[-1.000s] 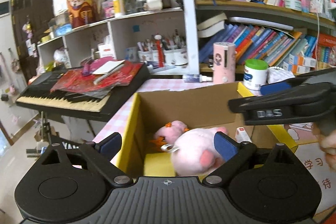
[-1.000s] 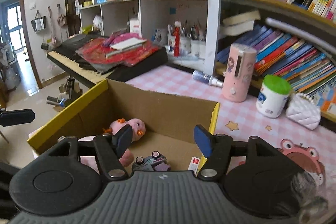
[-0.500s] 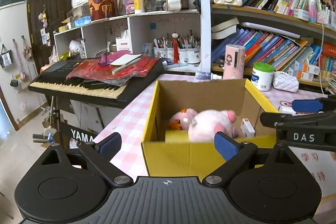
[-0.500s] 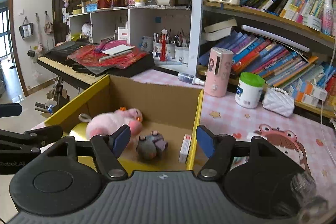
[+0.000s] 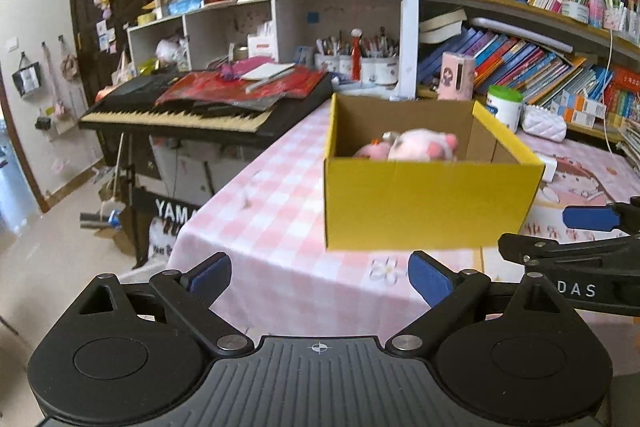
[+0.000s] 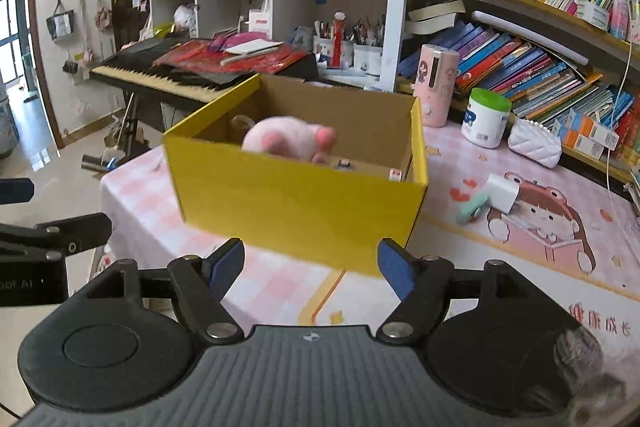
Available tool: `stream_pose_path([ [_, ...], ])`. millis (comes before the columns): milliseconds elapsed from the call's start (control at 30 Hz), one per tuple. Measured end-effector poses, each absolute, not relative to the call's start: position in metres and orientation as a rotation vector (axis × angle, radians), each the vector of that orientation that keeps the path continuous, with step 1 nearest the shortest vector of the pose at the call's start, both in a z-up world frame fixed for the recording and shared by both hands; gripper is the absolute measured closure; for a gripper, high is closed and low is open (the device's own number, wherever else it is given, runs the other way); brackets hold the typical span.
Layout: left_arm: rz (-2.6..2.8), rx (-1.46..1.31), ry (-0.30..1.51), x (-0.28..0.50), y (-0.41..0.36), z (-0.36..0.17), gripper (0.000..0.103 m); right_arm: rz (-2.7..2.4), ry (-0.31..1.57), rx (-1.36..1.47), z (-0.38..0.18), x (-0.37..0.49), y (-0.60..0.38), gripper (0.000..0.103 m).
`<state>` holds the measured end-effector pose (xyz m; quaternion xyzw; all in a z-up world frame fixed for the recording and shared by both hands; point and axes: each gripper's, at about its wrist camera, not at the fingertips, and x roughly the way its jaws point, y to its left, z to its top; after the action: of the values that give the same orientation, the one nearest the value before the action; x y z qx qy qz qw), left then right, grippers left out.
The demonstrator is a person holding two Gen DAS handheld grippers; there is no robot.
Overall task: Organize objects
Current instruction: 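Lift both open tools out of the yellow box back over the table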
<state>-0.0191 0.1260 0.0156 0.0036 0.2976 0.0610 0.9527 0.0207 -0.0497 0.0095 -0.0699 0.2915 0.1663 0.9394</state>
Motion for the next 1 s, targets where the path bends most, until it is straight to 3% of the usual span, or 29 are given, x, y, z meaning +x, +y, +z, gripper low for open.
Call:
stream_pose_path([
  [1000, -0.119, 0.080, 0.739, -0.048, 0.082, -0.013, 0.006, 0.148, 0.688, -0.112, -0.012, -0.052, -0.092, 0.022],
])
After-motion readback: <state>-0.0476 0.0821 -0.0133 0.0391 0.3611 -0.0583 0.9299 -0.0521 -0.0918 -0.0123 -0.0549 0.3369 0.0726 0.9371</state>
